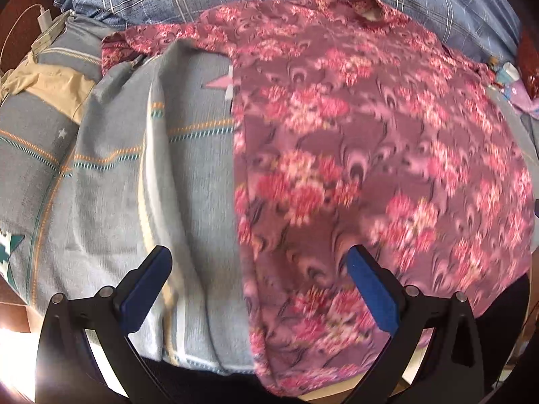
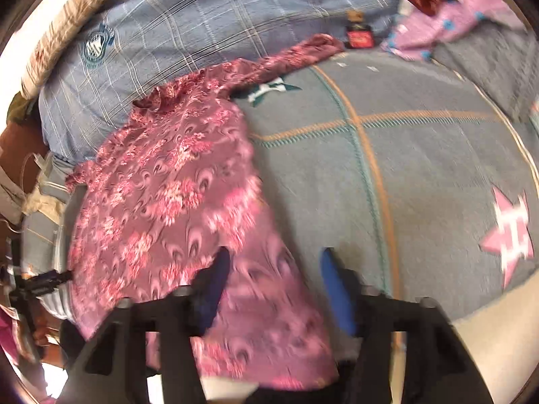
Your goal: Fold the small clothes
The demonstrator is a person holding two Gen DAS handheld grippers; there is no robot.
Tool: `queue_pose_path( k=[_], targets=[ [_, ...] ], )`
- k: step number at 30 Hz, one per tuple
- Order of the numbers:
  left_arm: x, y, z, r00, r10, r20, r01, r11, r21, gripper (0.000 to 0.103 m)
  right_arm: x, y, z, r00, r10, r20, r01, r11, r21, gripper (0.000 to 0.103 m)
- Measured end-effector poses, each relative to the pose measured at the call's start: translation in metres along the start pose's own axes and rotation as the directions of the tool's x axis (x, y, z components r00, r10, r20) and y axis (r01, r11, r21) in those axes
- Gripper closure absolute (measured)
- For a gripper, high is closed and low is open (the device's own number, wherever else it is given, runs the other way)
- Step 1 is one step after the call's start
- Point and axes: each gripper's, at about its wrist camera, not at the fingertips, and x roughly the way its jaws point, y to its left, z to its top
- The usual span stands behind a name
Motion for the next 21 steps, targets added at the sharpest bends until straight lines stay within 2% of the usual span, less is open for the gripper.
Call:
queue_pose_path(
  k=[2, 5, 7, 8, 10, 12, 15, 18, 21],
  targets=[
    [0.006, -0.005, 0.005, 1.000, 0.025, 0.004, -0.025, 1.000, 0.009, 0.000, 0.016, 0.014, 0.008, 0.998, -0.063, 0.011, 0.063, 0.995, -0.072, 0.050],
    [0.026, -0.011, 0.007, 0.996, 0.087, -0.028, -0.086, 0.996, 0.029, 0.000, 0.035, 0.021, 0.013, 0.991, -0.132, -0.020, 0.128, 0.982, -0.136, 0.056],
    [0.025, -0.008, 0.005, 0.998, 0.059, -0.004, -0.059, 0.998, 0.002, 0.000, 0.031, 0.022, 0.014, 0.991, -0.133, -0.011, 0.129, 0.976, -0.176, 0.057],
    [0.024, -0.006, 0.006, 0.999, 0.051, -0.015, -0.051, 0.999, 0.000, 0.000, 0.029, 0.019, 0.014, 0.993, -0.118, -0.021, 0.113, 0.978, -0.177, 0.059],
    [0.016, -0.006, 0.011, 1.000, 0.011, -0.008, -0.011, 1.000, -0.001, 0.000, 0.020, 0.008, 0.024, 0.999, -0.051, -0.014, 0.049, 0.989, -0.138, 0.061],
    [0.004, -0.010, 0.022, 0.999, -0.005, 0.036, 0.004, 1.000, 0.011, 0.000, 0.008, -0.008, 0.050, 0.999, -0.017, 0.032, 0.019, 0.996, -0.083, 0.057],
    [-0.005, -0.025, 0.049, 0.995, -0.024, 0.092, 0.021, 0.999, 0.034, 0.000, 0.004, -0.026, 0.093, 0.994, -0.045, 0.098, 0.051, 0.997, -0.052, 0.056],
    [0.002, -0.043, 0.079, 0.994, -0.044, 0.104, 0.039, 0.998, 0.051, 0.000, 0.014, -0.037, 0.145, 0.987, -0.071, 0.146, 0.078, 0.996, -0.042, 0.056],
    [0.017, -0.065, 0.101, 0.994, -0.049, 0.100, 0.041, 0.997, 0.072, 0.000, 0.038, -0.032, 0.197, 0.986, -0.058, 0.155, 0.070, 0.995, -0.075, 0.052]
  ],
)
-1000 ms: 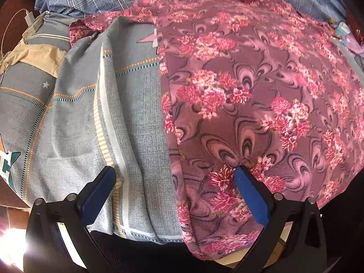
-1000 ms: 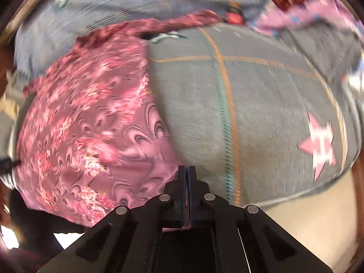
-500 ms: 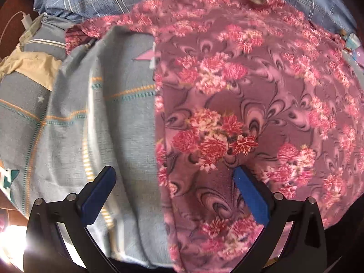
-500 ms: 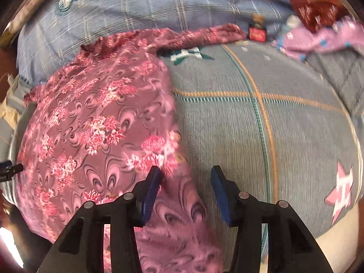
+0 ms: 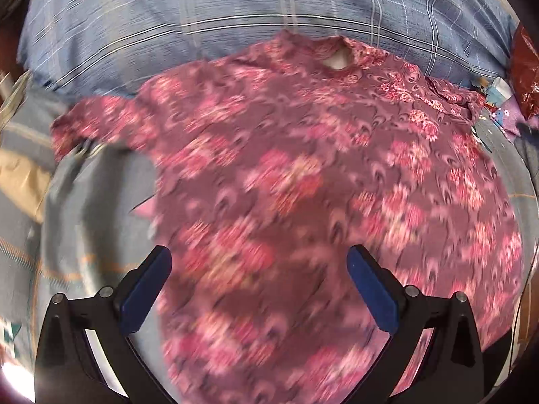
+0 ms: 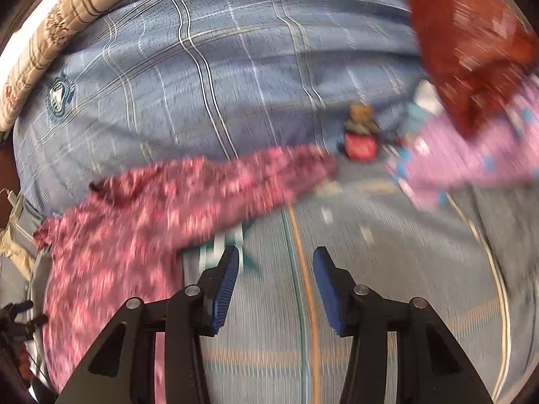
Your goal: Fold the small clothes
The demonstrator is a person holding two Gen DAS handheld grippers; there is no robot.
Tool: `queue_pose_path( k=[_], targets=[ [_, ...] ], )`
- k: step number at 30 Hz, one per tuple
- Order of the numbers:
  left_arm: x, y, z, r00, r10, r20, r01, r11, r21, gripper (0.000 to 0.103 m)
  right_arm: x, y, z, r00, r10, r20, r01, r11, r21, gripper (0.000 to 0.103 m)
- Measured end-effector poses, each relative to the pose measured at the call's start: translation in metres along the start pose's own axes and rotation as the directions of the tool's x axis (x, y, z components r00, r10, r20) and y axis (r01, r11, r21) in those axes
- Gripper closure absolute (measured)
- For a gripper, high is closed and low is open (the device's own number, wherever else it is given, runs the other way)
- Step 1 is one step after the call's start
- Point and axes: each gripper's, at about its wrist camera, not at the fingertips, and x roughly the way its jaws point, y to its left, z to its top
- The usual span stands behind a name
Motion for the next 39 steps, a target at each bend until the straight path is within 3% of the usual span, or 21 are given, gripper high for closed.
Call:
queue_pose_path(
  k=[4, 7, 11, 15, 17, 21, 24, 27, 30, 34, 36, 37, 39],
  targets=[
    [0.028, -0.020, 0.010, 0.998, -0.029, -0.048, 0.031, 0.999, 0.031, 0.000, 0.044, 0.032, 0.042, 1.000, 0.014, -0.019, -0.017, 0.986, -0.166, 0.037],
    [0.041, -0.026, 0.007, 0.997, -0.021, -0.073, 0.025, 0.998, 0.060, 0.000, 0.088, 0.059, 0.057, 0.997, -0.034, -0.075, 0.008, 0.947, -0.320, 0.037],
    [0.042, -0.019, 0.007, 0.996, -0.053, -0.074, 0.056, 0.998, 0.041, 0.000, 0.138, 0.077, 0.051, 0.980, -0.137, -0.143, 0.054, 0.878, -0.476, 0.037],
    [0.045, -0.015, 0.007, 0.994, -0.074, -0.078, 0.075, 0.997, 0.011, 0.000, 0.165, 0.076, 0.048, 0.962, -0.243, -0.127, 0.139, 0.831, -0.539, 0.042],
    [0.045, -0.015, 0.007, 0.995, -0.070, -0.075, 0.071, 0.997, 0.009, 0.000, 0.164, 0.063, 0.057, 0.969, -0.210, -0.127, 0.128, 0.874, -0.469, 0.096],
    [0.041, -0.016, 0.009, 0.997, -0.043, -0.069, 0.046, 0.998, 0.037, 0.000, 0.127, 0.010, 0.083, 0.988, -0.156, -0.009, 0.151, 0.966, -0.211, 0.096],
    [0.038, -0.013, 0.015, 0.999, 0.001, -0.042, 0.002, 0.999, 0.052, 0.000, 0.085, -0.052, 0.093, 0.991, -0.109, 0.076, 0.107, 0.994, 0.027, 0.096],
    [0.041, -0.003, 0.025, 0.999, 0.012, -0.036, -0.012, 1.000, 0.018, 0.000, 0.051, -0.119, 0.090, 0.982, -0.146, 0.124, 0.117, 0.970, 0.215, 0.096],
    [0.044, 0.006, 0.037, 0.999, 0.020, -0.040, -0.021, 0.999, -0.029, 0.000, 0.040, -0.179, 0.071, 0.977, -0.200, 0.075, 0.158, 0.914, 0.375, 0.096],
    [0.043, 0.015, 0.056, 0.999, 0.020, -0.029, -0.022, 0.997, -0.073, 0.000, 0.024, -0.221, 0.039, 0.985, -0.125, 0.118, 0.045, 0.848, 0.528, 0.089],
    [0.040, 0.019, 0.067, 1.000, 0.027, -0.013, -0.028, 0.995, -0.091, 0.000, 0.018, -0.234, 0.033, 0.983, -0.079, 0.164, -0.029, 0.821, 0.569, 0.071],
    [0.040, 0.020, 0.072, 1.000, 0.024, -0.015, -0.025, 0.994, -0.104, 0.000, 0.015, -0.239, 0.027, 0.981, -0.062, 0.182, -0.057, 0.808, 0.587, 0.056],
    [0.043, 0.022, 0.077, 1.000, 0.013, -0.016, -0.015, 0.992, -0.122, 0.000, 0.012, -0.242, 0.022, 0.977, -0.036, 0.209, -0.097, 0.801, 0.591, 0.051]
  ],
)
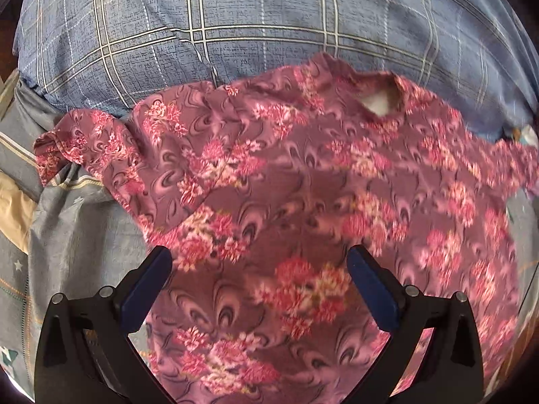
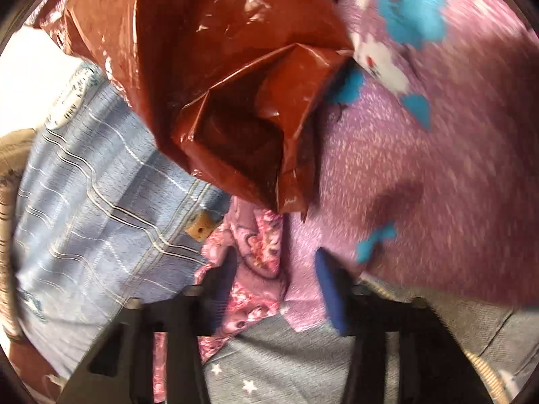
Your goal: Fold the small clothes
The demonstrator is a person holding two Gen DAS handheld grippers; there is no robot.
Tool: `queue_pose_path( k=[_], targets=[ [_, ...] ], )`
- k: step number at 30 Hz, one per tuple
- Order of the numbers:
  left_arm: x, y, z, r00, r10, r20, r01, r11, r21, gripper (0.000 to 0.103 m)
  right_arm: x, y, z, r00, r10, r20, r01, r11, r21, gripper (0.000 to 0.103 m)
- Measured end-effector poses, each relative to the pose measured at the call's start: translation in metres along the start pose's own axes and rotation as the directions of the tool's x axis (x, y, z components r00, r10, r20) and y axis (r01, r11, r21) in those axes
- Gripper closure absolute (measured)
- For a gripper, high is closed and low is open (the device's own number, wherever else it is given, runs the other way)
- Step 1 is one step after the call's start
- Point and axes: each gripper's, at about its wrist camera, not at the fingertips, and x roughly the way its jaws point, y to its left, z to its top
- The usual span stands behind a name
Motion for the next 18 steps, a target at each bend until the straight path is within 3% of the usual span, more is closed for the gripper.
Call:
queue_pose_path(
  k=[4, 7, 9, 12, 13, 14, 15, 18],
  targets=[
    [0.011, 0.004, 0.011, 1.000, -0.003, -0.010, 0.003, 0.999, -0.052, 0.000, 0.005, 0.014, -0.003, 0.999, 0.047, 0.013, -0.047, 0.998, -0.052, 0.051],
    [0.022, 0.013, 0.020, 1.000, -0.016, -0.024, 0.013, 0.994, -0.109, 0.000, 0.017, 0.026, -0.004, 0.999, -0.044, 0.002, 0.044, 0.995, -0.093, 0.051],
    [0.029, 0.021, 0.024, 1.000, -0.008, -0.025, 0.004, 0.989, -0.150, 0.000, 0.030, 0.030, -0.008, 0.989, -0.149, -0.006, 0.148, 0.986, -0.080, 0.051],
    [0.056, 0.030, 0.029, 0.995, 0.001, -0.095, -0.020, 0.980, -0.200, 0.000, 0.046, 0.029, -0.014, 0.990, -0.135, -0.033, 0.134, 0.990, -0.050, 0.049],
    [0.063, 0.030, 0.030, 0.993, 0.009, -0.114, -0.032, 0.980, -0.198, 0.000, 0.052, 0.028, -0.016, 0.990, -0.131, -0.053, 0.128, 0.990, -0.054, 0.059],
    [0.062, 0.027, 0.030, 0.995, 0.034, -0.097, -0.051, 0.983, -0.175, 0.000, 0.055, 0.030, -0.017, 0.991, -0.124, -0.056, 0.120, 0.991, -0.065, 0.086],
    [0.061, 0.022, 0.031, 0.995, 0.050, -0.086, -0.062, 0.988, -0.144, 0.000, 0.052, 0.032, -0.018, 0.992, -0.119, -0.039, 0.116, 0.990, -0.082, 0.094],
    [0.059, 0.013, 0.030, 0.995, 0.052, -0.087, -0.059, 0.995, -0.080, 0.000, 0.041, 0.040, -0.018, 0.996, -0.092, 0.014, 0.093, 0.988, -0.121, 0.093]
  ],
)
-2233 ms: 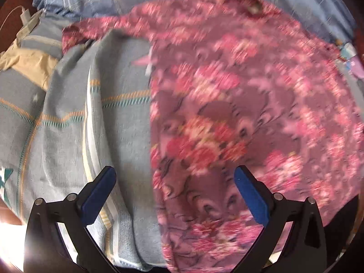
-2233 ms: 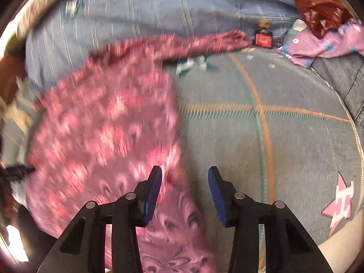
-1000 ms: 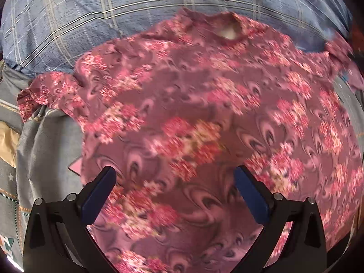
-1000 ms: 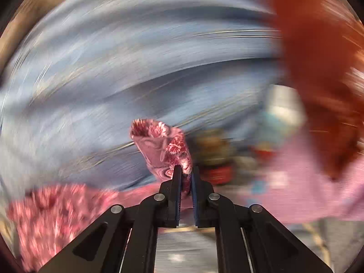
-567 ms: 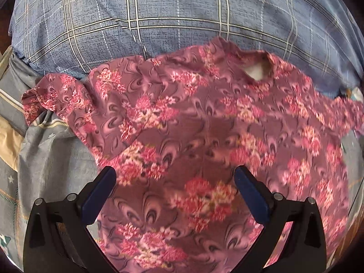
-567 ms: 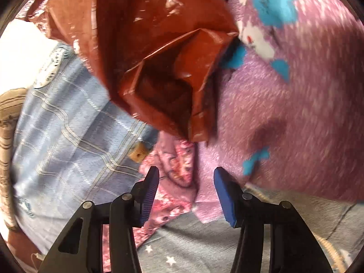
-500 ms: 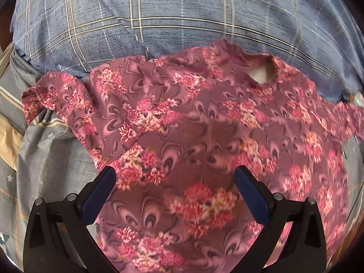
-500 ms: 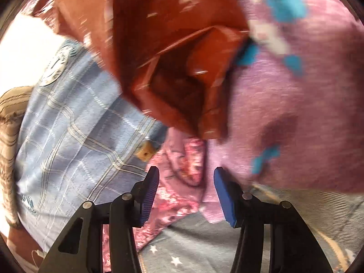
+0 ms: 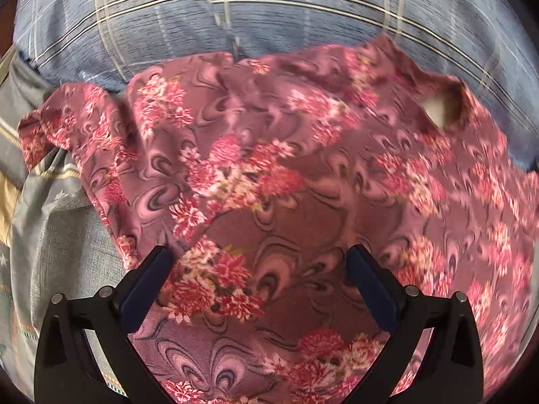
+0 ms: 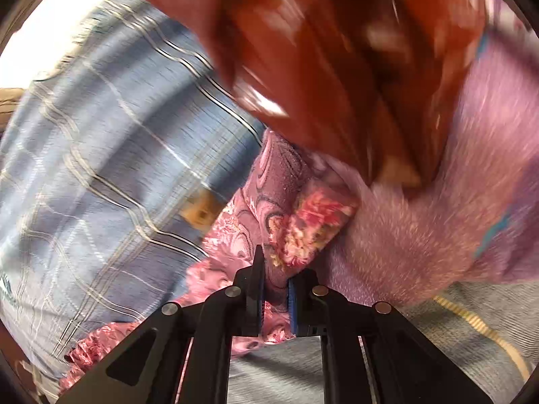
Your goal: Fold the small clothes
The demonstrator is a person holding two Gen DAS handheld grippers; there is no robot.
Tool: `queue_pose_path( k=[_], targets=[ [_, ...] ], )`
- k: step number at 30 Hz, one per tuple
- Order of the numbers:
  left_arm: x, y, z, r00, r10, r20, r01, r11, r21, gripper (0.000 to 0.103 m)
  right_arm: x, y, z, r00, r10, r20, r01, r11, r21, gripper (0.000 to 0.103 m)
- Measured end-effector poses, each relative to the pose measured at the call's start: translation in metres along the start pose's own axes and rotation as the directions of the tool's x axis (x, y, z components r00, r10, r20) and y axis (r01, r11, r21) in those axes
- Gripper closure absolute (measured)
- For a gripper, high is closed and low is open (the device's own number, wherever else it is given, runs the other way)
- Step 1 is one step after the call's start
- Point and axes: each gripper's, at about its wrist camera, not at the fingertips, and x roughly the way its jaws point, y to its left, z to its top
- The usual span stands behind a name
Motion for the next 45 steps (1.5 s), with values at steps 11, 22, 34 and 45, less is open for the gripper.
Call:
queue_pose_path(
  k=[11, 22, 34, 45],
  targets=[
    [-0.040, 0.014, -0.039, 0.983, -0.091, 0.160, 0.077, 0.993, 0.089, 0.000, -0.082, 0.123, -0.034, 0.983, 0.185, -0.013, -0.183, 0.956, -0.230, 0.093],
    [-0.041, 0.040, -0.031, 0.967, -0.185, 0.176, 0.179, 0.983, 0.049, 0.000, -0.088, 0.245, -0.128, 0.945, 0.293, -0.143, -0.323, 0.898, -0.298, 0.093],
    [-0.049, 0.071, -0.030, 0.957, -0.188, 0.219, 0.198, 0.980, -0.026, 0.000, -0.052, 0.351, -0.242, 0.864, 0.359, -0.353, -0.474, 0.817, -0.328, 0.093],
    [-0.057, 0.105, -0.020, 0.951, -0.158, 0.265, 0.190, 0.977, -0.100, 0.000, -0.042, 0.426, -0.345, 0.796, 0.339, -0.501, -0.560, 0.726, -0.399, 0.093]
  ],
)
